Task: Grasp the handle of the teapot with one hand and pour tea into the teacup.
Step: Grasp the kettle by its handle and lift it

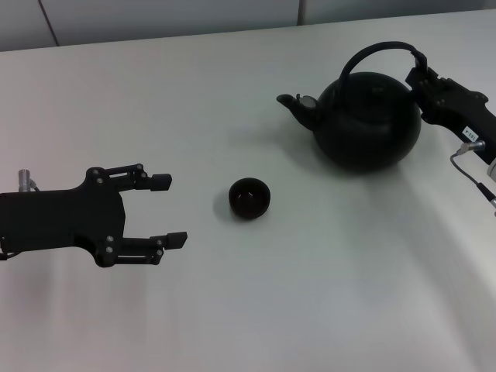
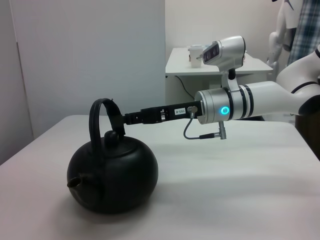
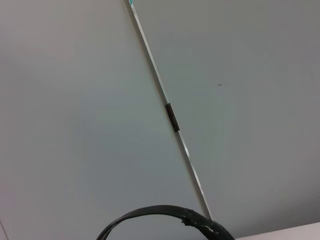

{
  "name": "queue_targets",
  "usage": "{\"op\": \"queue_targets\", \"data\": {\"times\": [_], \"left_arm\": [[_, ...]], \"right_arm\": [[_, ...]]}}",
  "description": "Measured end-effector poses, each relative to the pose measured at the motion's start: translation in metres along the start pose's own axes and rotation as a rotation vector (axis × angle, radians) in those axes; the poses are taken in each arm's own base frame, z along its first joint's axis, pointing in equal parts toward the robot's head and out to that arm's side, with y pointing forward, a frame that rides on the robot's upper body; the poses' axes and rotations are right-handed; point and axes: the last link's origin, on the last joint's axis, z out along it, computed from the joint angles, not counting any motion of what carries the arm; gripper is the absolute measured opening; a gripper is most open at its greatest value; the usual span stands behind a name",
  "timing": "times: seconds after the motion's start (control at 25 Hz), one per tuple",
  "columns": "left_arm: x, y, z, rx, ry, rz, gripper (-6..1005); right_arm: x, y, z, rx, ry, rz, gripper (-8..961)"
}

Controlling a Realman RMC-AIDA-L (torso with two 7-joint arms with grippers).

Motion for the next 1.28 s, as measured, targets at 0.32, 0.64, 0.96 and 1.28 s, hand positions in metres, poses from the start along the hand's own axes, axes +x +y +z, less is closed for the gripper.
{"op": "queue_targets", "data": {"times": [0.32,0.64,0.96,1.28], "left_arm": [[0.0,-0.001,0.0,0.002,-0.002,0.004,813],[0.001,-0.001,0.0,0.002,-0.001,0.016,813],[0.0,-0.001,-0.001,0.005,0.001,0.015,813],[0.001,-0.002,-0.001,0.024,0.016,0.017,813]], "right_arm": [[0.002,-0.003,-0.004,0.019,-0.001,0.008,179],[0.0,-0.007,-0.007,0.03,-0.006,0.014,171],[-0.001,-0.004,-0.012,0.007,-0.027,-0.023,162],[-0.01,-0.005,-0.02,-0.036,-0.057,-0.05,161]]}}
